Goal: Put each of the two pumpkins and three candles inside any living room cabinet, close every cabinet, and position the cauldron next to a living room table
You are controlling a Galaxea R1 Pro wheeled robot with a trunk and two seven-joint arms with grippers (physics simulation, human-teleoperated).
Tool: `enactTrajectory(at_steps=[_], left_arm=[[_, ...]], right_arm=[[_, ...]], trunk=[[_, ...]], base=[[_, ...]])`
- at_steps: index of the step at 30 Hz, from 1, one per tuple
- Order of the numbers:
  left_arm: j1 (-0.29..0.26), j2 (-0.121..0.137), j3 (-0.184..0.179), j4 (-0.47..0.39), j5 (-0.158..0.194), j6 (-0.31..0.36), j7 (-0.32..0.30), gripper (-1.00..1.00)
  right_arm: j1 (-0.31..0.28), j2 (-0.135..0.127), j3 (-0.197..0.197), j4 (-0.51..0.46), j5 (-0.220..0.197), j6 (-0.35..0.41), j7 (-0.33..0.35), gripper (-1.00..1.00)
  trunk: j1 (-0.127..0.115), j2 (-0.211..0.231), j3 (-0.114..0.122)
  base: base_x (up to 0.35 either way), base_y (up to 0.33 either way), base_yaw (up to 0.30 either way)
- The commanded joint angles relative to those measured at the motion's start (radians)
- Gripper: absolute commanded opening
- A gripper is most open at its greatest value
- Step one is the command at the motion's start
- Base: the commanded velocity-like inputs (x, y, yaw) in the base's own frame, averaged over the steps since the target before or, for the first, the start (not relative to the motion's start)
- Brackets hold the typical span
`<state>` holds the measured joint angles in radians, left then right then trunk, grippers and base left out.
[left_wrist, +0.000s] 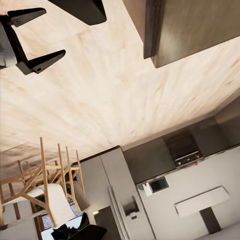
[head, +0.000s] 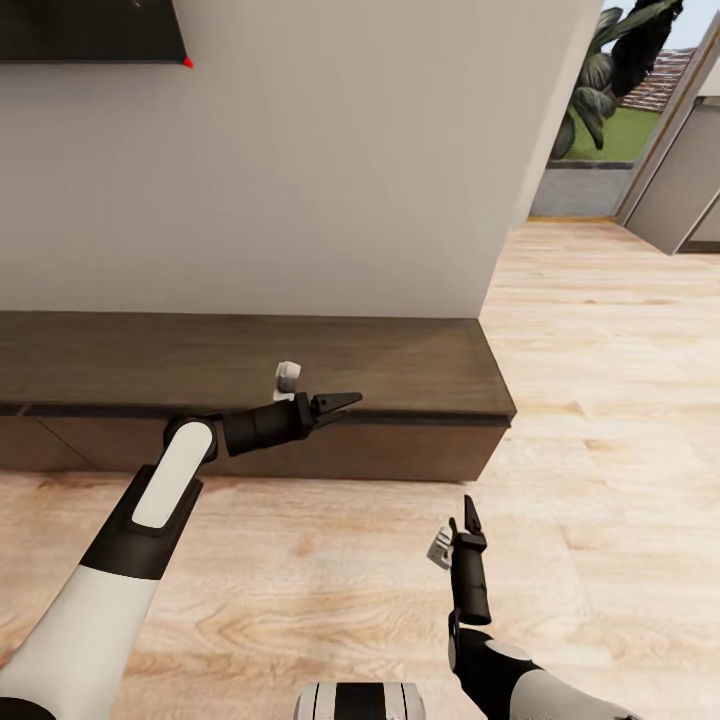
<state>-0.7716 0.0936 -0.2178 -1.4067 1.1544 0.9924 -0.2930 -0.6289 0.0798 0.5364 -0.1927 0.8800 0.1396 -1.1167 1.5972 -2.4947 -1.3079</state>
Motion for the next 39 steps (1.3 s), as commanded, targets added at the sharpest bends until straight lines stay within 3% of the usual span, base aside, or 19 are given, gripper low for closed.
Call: enactTrajectory(at_steps=[1, 11, 18, 23, 39], left_arm=[[0.000, 0.000, 0.000, 0.000, 0.001, 0.000, 0.000, 1.00], [0.000, 0.001, 0.002, -0.001, 0.001, 0.000, 0.000, 1.00], [0.000, 0.000, 0.000, -0.001, 0.001, 0.000, 0.000, 1.00], [0.000, 0.000, 0.001, -0.001, 0.001, 0.000, 0.000, 1.00], [0.000, -0.001, 0.002, 0.000, 0.001, -0.001, 0.000, 1.00]], right_arm=[[0.000, 0.000, -0.001, -0.001, 0.000, 0.000, -0.001, 1.00], [-0.003, 0.000, -0.006, -0.029, -0.001, 0.000, -0.005, 1.00], [-0.003, 0.001, -0.003, -0.021, 0.005, -0.002, -0.080, 1.00], [-0.003, 0.002, 0.001, -0.015, 0.015, -0.004, -0.079, 1.00], [0.000, 0.001, 0.006, 0.009, 0.022, -0.008, -0.074, 1.00]], trunk=[[0.003, -0.005, -0.003], [0.003, -0.005, -0.003], [0.003, -0.005, -0.003], [0.003, -0.005, -0.003], [0.003, -0.005, -0.003]], base=[[0.000, 0.000, 0.000], [0.054, 0.000, 0.000], [0.321, 0.000, 0.000], [0.263, 0.000, 0.000], [0.032, 0.000, 0.000]])
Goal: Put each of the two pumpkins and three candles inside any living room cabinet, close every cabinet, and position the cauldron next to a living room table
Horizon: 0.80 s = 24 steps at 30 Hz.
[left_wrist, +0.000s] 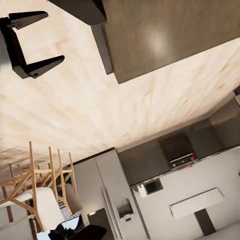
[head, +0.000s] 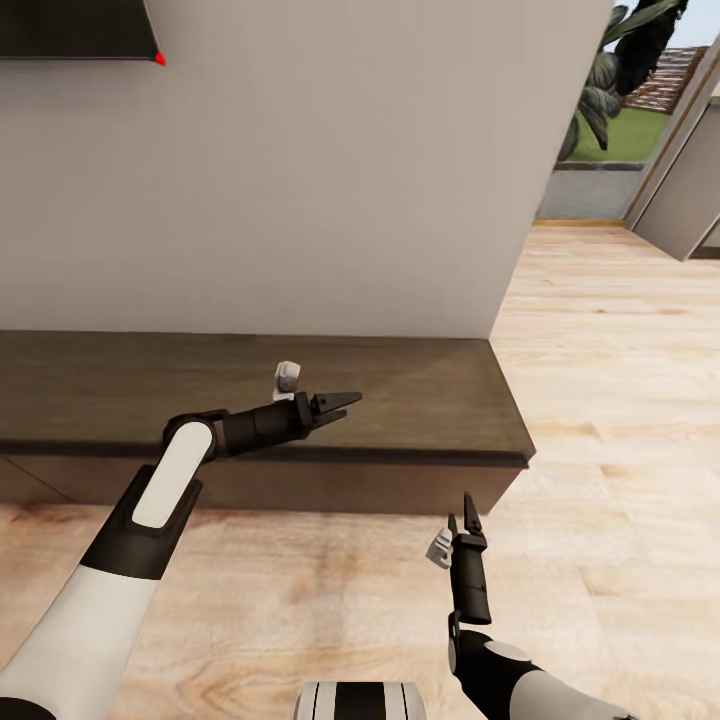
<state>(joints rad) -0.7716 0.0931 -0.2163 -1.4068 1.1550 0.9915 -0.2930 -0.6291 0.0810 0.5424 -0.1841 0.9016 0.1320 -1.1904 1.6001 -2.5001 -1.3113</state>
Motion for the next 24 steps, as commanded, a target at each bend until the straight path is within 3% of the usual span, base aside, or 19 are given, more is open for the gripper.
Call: enactTrajectory(at_steps=[1, 5, 10, 24], left_arm=[[0.000, 0.000, 0.000, 0.000, 0.000, 0.000, 0.000, 1.00], [0.001, -0.013, -0.001, 0.000, 0.000, 0.000, 0.001, 1.00], [0.002, -0.022, -0.002, 0.000, -0.001, -0.001, 0.002, 1.00], [0.002, -0.023, -0.002, 0.000, -0.002, -0.001, 0.002, 1.00]], right_arm=[[0.000, 0.000, 0.000, 0.000, 0.000, 0.000, 0.000, 1.00], [0.000, -0.001, 0.001, 0.000, 0.012, 0.000, -0.002, 1.00], [0.003, -0.001, -0.001, 0.000, 0.074, 0.000, -0.006, 1.00], [0.009, 0.002, -0.001, 0.000, 0.080, -0.002, -0.006, 1.00]], trunk=[[0.000, 0.000, 0.000], [0.000, 0.000, 0.000], [0.000, 0.000, 0.000], [0.000, 0.000, 0.000]], base=[[0.181, -0.005, 0.000], [0.278, -0.049, 0.000], [0.261, -0.022, 0.000], [0.014, -0.001, 0.000]])
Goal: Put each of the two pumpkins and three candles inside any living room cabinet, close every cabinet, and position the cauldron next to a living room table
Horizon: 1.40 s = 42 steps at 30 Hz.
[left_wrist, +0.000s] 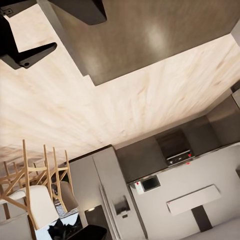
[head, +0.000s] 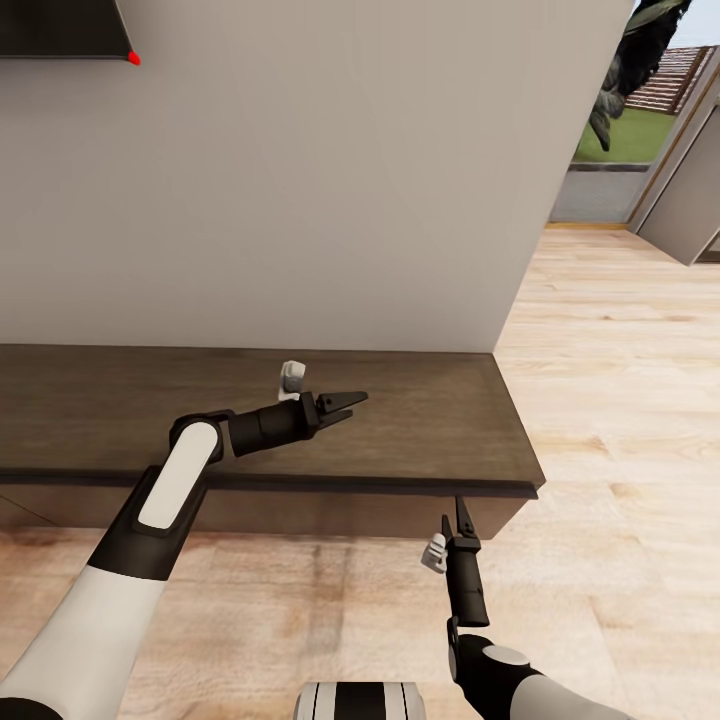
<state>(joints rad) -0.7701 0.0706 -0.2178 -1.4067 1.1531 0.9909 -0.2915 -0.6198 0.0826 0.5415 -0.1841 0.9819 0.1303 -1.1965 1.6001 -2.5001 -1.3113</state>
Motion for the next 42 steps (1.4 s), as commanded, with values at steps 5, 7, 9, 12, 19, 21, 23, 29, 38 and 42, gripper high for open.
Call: enactTrajectory(at_steps=[5, 7, 9, 12, 19, 21, 23, 29, 38, 42], left_arm=[[0.000, 0.000, 0.000, 0.000, -0.001, 0.000, 0.000, 1.00], [0.000, 0.000, 0.000, 0.000, 0.000, 0.000, 0.000, 1.00], [0.000, 0.000, 0.000, 0.000, 0.000, 0.000, 0.000, 1.00], [0.000, 0.000, 0.000, 0.000, 0.000, 0.000, 0.000, 1.00], [0.000, 0.000, 0.000, 0.000, 0.000, 0.000, 0.000, 1.00], [0.000, 0.000, 0.000, 0.000, 0.000, 0.000, 0.000, 1.00], [0.000, 0.000, 0.000, 0.000, 0.000, 0.000, 0.000, 1.00], [0.000, 0.000, 0.000, 0.000, 0.000, 0.000, 0.000, 1.00], [0.000, 0.000, 0.000, 0.000, 0.000, 0.000, 0.000, 1.00], [0.000, 0.000, 0.000, 0.000, 0.000, 0.000, 0.000, 1.00]], right_arm=[[0.000, 0.001, 0.000, 0.000, 0.000, 0.000, 0.000, 1.00], [0.000, 0.001, 0.000, 0.000, -0.001, 0.000, 0.000, 1.00], [0.000, 0.003, 0.000, 0.000, -0.001, 0.000, -0.001, 1.00], [0.001, 0.006, 0.000, 0.000, -0.002, -0.001, -0.002, 1.00], [0.001, 0.013, 0.000, -0.001, -0.003, 0.001, -0.003, 1.00], [0.001, 0.017, 0.000, -0.001, -0.004, 0.003, -0.003, 1.00], [0.001, 0.024, 0.000, -0.002, -0.007, 0.004, -0.003, 1.00], [0.001, 0.031, 0.000, -0.002, -0.009, 0.005, -0.003, -1.00], [0.002, 0.030, -0.001, -0.002, -0.005, 0.001, -0.006, -1.00], [0.002, 0.026, -0.002, -0.002, -0.002, -0.001, -0.006, -1.00]], trunk=[[0.000, 0.000, 0.000], [0.000, 0.000, 0.000], [0.000, 0.000, 0.000], [0.000, 0.000, 0.000], [0.000, 0.000, 0.000], [0.000, 0.000, 0.000], [0.000, 0.000, 0.000], [0.000, 0.000, 0.000], [0.000, 0.000, 0.000], [0.000, 0.000, 0.000]], base=[[0.001, 0.000, 0.000], [0.079, 0.000, 0.000], [0.172, 0.000, 0.000], [0.050, 0.000, 0.000], [0.121, 0.000, 0.000], [0.068, 0.000, 0.000], [0.020, 0.000, 0.000], [0.002, 0.000, 0.000], [0.000, 0.000, 0.000], [0.000, 0.000, 0.000]])
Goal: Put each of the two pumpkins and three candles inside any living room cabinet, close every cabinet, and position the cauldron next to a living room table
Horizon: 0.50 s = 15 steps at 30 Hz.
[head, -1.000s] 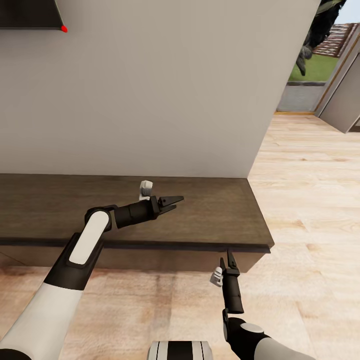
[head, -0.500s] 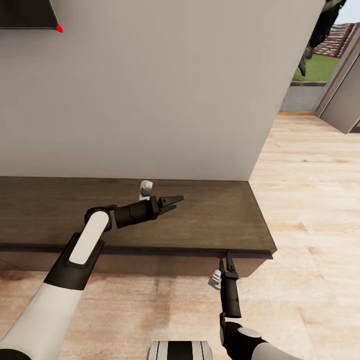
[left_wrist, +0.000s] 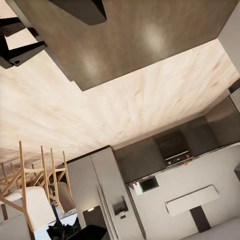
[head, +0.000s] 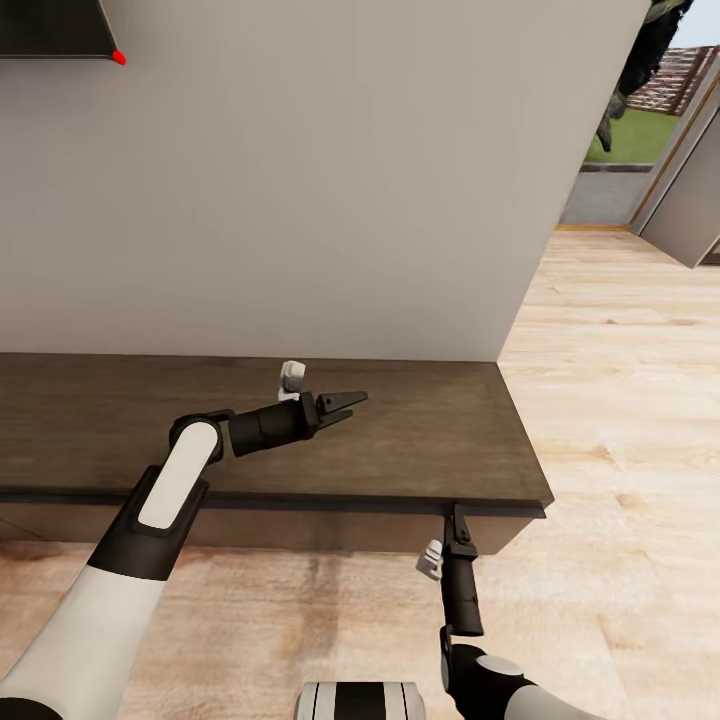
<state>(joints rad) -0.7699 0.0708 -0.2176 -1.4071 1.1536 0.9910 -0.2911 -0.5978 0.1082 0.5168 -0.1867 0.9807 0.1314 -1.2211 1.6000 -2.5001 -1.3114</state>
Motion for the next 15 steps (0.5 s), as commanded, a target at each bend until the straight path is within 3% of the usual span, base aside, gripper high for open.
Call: enactTrajectory(at_steps=[1, 8, 15], left_arm=[[0.000, -0.001, 0.000, 0.000, 0.000, 0.000, 0.000, 1.00], [0.000, -0.001, -0.031, 0.000, 0.000, -0.001, 0.000, 1.00], [0.000, -0.002, -0.034, 0.000, 0.000, -0.002, -0.002, 1.00]], right_arm=[[-0.020, -0.001, 0.023, 0.001, 0.000, -0.002, 0.018, -1.00], [-0.020, -0.006, 0.023, -0.005, 0.001, -0.004, 0.015, -1.00], [-0.020, -0.005, 0.023, -0.008, 0.001, -0.004, 0.014, -1.00]], trunk=[[0.000, 0.000, 0.000], [0.000, 0.000, 0.000], [0.000, 0.000, 0.000]], base=[[0.000, 0.000, 0.000], [0.000, 0.000, 0.000], [0.000, 0.000, 0.000]])
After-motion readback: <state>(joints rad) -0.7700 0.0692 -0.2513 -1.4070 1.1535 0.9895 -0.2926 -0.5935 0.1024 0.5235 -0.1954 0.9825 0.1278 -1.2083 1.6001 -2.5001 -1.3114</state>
